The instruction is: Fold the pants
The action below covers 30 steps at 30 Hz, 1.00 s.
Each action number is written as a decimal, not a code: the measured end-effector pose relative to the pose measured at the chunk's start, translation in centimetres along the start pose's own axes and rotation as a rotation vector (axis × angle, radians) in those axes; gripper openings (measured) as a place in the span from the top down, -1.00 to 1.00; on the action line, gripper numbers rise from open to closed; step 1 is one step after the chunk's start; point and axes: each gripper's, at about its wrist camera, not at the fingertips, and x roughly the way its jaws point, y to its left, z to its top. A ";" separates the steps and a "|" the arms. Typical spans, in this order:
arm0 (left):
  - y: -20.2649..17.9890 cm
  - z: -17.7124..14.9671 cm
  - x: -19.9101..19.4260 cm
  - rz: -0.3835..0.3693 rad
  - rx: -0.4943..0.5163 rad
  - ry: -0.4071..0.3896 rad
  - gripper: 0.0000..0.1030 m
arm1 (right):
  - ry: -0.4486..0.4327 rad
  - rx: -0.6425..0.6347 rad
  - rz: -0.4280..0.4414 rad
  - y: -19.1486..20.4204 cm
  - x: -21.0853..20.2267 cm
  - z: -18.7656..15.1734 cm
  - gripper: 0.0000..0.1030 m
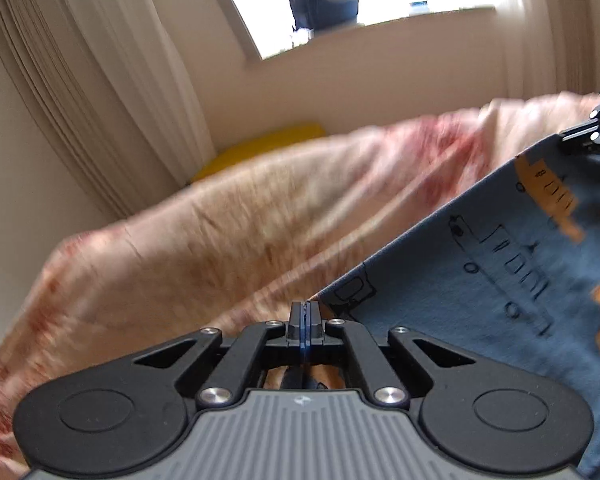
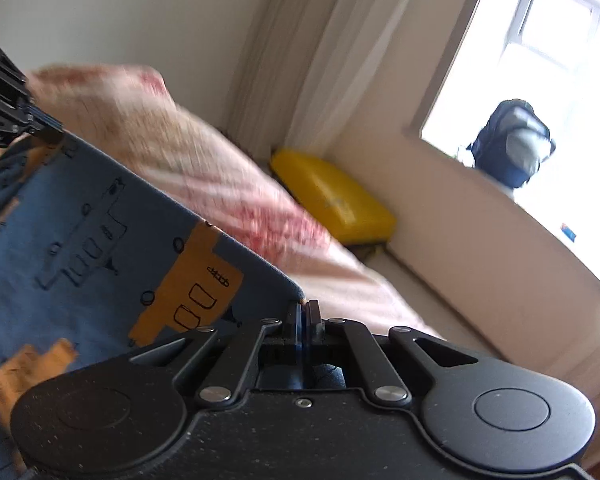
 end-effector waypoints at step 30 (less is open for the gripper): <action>6.7 -2.8 0.8 -0.338 -0.318 0.085 0.98 | 0.062 0.163 0.188 -0.9 2.8 -0.2 0.99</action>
